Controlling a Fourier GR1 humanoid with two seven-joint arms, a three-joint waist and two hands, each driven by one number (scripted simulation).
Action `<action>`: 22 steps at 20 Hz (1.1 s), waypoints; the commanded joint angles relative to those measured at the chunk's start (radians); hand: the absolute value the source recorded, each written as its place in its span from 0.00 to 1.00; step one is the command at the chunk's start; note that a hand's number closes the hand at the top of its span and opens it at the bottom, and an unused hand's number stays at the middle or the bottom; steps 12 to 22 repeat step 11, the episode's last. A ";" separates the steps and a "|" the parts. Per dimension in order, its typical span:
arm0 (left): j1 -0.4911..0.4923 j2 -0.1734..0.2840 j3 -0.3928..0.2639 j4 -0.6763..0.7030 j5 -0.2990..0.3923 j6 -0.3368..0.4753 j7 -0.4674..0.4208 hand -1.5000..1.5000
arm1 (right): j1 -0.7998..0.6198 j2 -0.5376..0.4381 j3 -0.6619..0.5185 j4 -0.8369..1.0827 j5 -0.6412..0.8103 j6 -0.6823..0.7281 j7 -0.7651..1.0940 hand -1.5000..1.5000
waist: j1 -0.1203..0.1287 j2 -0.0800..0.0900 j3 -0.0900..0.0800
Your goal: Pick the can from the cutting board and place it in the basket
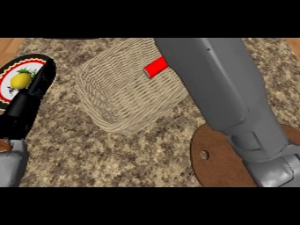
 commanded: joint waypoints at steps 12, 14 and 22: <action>0.048 0.027 0.063 0.016 0.010 0.014 -0.011 0.50 | 0.248 -0.076 -0.167 -0.427 0.295 -0.277 0.167 0.00 | -0.086 -0.023 0.003; 0.048 0.027 0.063 0.016 0.010 0.014 -0.011 0.50 | 0.248 -0.076 -0.167 -0.427 0.295 -0.277 0.167 0.00 | -0.086 -0.023 0.003; 0.048 0.027 0.063 0.016 0.010 0.014 -0.011 0.50 | 0.248 -0.076 -0.167 -0.427 0.295 -0.277 0.167 0.00 | -0.086 -0.023 0.003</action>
